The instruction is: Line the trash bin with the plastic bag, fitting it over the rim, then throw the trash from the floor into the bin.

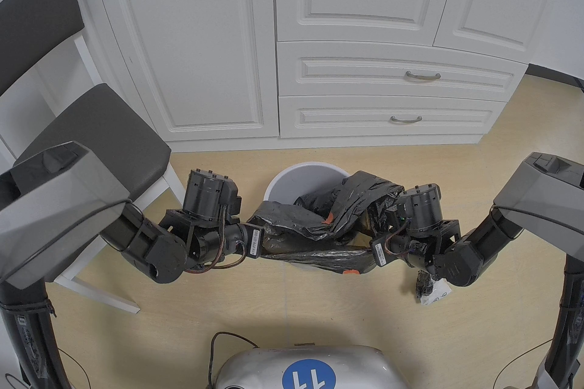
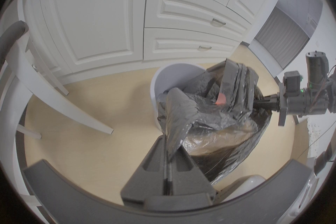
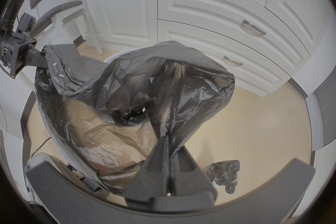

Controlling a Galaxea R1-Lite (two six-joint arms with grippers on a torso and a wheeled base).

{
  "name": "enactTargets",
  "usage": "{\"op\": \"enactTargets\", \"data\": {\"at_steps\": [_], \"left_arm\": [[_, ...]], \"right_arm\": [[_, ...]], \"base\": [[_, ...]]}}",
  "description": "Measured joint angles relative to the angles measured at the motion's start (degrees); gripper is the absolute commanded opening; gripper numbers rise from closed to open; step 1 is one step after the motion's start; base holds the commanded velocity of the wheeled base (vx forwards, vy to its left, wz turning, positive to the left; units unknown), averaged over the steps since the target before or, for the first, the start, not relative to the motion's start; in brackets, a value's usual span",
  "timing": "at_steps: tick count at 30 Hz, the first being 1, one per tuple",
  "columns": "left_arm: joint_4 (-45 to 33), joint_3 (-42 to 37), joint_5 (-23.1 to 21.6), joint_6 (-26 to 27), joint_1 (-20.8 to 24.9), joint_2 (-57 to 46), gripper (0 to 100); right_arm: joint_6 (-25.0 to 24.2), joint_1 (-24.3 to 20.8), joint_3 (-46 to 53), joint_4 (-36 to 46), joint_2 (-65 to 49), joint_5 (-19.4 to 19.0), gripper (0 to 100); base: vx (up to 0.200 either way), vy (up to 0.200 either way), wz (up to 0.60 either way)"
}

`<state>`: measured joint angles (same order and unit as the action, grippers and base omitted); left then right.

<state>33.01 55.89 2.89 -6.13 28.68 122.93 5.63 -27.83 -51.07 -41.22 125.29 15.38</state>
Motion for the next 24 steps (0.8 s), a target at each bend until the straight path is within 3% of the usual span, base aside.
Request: {"op": "enactTargets", "data": {"at_steps": [10,11,19,24], "left_arm": [[16.2,-4.7,1.9,-0.8,-0.2,5.7,0],[17.5,-5.5,2.0,-1.1,-0.2,6.1,0],[22.8,-10.3,2.2,-2.7,0.0,6.3,0],[25.6,-11.9,2.2,-4.7,0.1,5.7,0]], "right_arm": [[0.3,-1.4,-1.4,-4.5,4.5,2.5,0],[0.7,-1.5,-1.3,-4.8,4.9,2.6,100],[2.7,-1.6,1.2,-5.5,3.7,2.1,100],[6.2,-1.5,6.3,-5.4,-2.1,-1.6,100]], "base": [[0.000,0.000,0.00],[0.000,0.000,0.00],[0.000,0.000,0.00],[0.000,0.000,0.00]]}}
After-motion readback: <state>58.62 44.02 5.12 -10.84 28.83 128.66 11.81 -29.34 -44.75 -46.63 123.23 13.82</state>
